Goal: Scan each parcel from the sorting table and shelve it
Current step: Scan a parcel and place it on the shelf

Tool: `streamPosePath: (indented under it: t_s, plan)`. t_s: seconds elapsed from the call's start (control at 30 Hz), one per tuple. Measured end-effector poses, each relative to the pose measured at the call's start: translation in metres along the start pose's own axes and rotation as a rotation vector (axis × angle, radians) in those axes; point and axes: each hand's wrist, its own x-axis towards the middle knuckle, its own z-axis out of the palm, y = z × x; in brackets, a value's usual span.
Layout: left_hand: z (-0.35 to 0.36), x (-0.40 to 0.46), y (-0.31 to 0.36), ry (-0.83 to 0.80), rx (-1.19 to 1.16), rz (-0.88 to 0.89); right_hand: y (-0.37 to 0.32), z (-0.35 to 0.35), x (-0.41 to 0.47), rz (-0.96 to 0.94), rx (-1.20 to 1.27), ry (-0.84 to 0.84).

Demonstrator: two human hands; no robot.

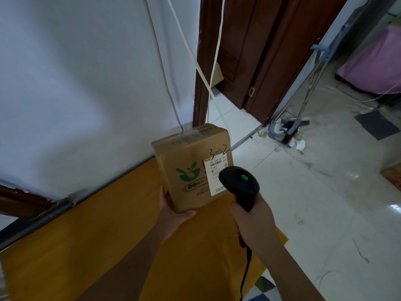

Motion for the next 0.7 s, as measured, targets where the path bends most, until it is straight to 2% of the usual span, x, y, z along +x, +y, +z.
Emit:
streamPosePath:
  t_s: [0.4, 0.7]
  plan:
    - [-0.017, 0.018, 0.024, 0.016, 0.038, -0.079, -0.001, 0.003, 0.003, 0.001, 0.000, -0.024]
    - [-0.014, 0.026, 0.041, 0.060, 0.007, -0.070, -0.004, 0.004, 0.003, -0.005, -0.004, -0.041]
